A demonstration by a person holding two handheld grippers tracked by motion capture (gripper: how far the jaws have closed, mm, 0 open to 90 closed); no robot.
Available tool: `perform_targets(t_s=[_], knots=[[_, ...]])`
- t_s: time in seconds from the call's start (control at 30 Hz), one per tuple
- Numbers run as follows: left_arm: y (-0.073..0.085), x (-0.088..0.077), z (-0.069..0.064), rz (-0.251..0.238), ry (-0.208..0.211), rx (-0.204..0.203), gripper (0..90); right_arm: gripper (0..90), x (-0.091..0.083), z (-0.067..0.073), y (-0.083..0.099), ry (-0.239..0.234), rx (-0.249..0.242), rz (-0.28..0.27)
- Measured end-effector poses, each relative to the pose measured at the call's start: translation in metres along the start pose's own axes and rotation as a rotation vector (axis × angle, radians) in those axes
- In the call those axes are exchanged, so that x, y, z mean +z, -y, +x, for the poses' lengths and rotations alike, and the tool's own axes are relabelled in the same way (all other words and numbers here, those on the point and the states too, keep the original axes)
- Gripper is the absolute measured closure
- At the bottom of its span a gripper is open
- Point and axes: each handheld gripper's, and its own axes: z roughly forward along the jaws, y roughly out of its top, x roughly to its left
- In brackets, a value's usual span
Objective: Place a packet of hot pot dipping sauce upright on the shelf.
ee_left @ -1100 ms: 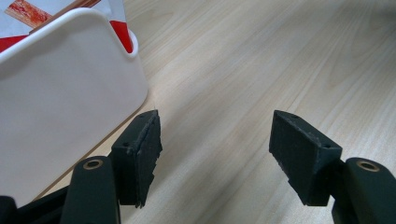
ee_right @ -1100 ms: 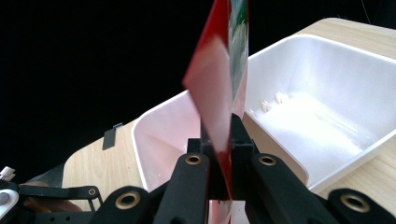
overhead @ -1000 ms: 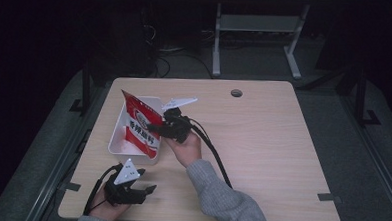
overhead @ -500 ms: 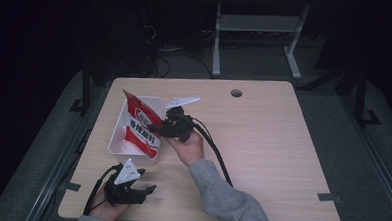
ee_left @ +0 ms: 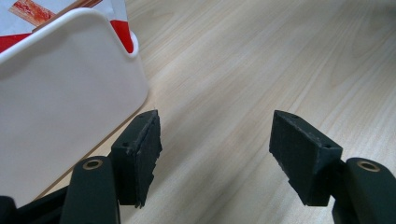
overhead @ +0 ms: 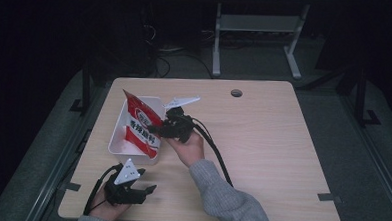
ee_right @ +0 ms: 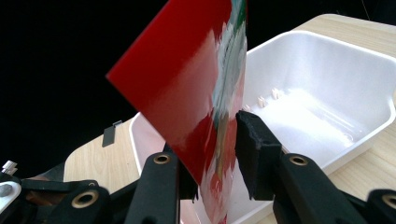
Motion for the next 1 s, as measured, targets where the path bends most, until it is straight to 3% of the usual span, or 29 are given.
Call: perform_targets(t_s=[0.27,0.8,1.0], knots=[[0.0,0.0,0.0,-0.003,0.002,-0.004,33.1,67.9,-0.006,0.0,0.0,0.005,-0.015,0.012],[0.0,0.002,0.0,0.003,0.002,0.0,33.0,62.7,-0.038,-0.011,0.012,0.013,-0.032,0.05],[0.0,0.001,-0.001,0.002,0.002,-0.001,32.9,61.2,-0.039,-0.013,0.013,0.004,-0.026,0.065]])
